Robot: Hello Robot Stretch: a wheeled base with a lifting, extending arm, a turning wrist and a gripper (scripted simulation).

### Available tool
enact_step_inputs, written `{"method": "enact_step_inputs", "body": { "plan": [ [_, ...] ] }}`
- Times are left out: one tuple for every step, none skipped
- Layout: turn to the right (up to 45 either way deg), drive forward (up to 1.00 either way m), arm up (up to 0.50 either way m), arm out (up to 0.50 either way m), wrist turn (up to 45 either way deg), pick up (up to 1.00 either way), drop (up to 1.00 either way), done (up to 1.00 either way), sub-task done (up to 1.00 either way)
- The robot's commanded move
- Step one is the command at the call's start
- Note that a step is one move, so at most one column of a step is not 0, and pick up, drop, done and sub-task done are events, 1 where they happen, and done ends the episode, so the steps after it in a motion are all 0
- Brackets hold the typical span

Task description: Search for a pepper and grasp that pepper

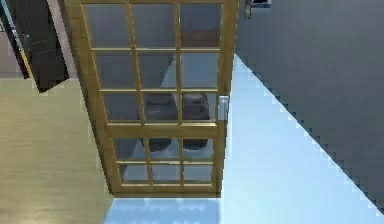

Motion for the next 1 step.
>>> {"method": "enact_step_inputs", "body": {
  "plan": [
    [0.0, 0.65, 0.0, 0.0, 0.0, 0.0, 0.0, 0.0, 0.0]
  ]
}}
